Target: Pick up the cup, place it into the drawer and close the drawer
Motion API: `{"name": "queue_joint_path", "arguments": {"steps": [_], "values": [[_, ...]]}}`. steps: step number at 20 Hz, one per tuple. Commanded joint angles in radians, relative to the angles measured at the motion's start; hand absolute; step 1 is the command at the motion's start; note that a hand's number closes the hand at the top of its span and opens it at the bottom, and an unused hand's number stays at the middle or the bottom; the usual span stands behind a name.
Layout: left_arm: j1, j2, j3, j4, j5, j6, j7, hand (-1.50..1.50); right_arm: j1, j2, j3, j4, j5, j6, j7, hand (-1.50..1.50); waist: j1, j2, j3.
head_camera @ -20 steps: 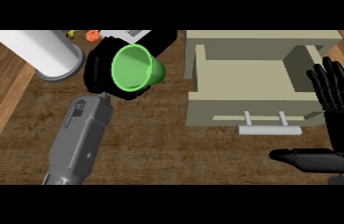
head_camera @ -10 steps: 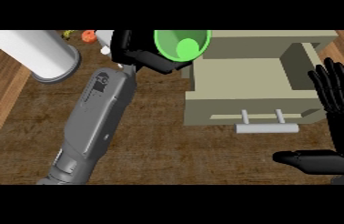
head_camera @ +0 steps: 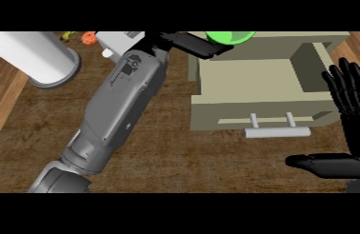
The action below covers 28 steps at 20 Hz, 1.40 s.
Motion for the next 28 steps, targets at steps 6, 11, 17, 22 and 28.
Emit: {"name": "queue_joint_path", "arguments": {"steps": [6, 11, 17, 22, 28], "values": [[-0.100, 0.000, -0.185, 0.212, 0.179, 0.119, -0.070, 1.50, -0.038, 0.000, 0.008, 0.062, 0.000, 0.015, -0.021, -1.50, -0.024, 0.005, 0.000], [-0.149, 0.000, -0.243, 0.274, 0.228, 0.112, -0.043, 1.50, -0.008, -0.010, 0.004, -0.040, -0.018, 0.017, 0.039, -1.50, -0.027, 0.004, 0.000], [-0.126, 0.000, -0.434, 0.285, 0.271, 0.202, 0.019, 1.50, -0.030, -0.003, 0.008, 0.040, 0.006, 0.018, -0.020, -1.50, -0.048, 0.009, 0.001], [-0.145, 0.000, -0.485, 0.355, 0.285, 0.165, 0.012, -1.50, -0.067, -0.014, 0.000, 0.032, -0.014, 0.025, -0.010, -1.50, -0.059, 0.015, 0.001], [-0.148, 0.000, -0.592, 0.360, 0.291, 0.231, 0.078, -1.50, -0.086, -0.011, 0.014, 0.072, 0.005, 0.025, -0.028, -1.50, -0.062, 0.017, 0.001]]}}
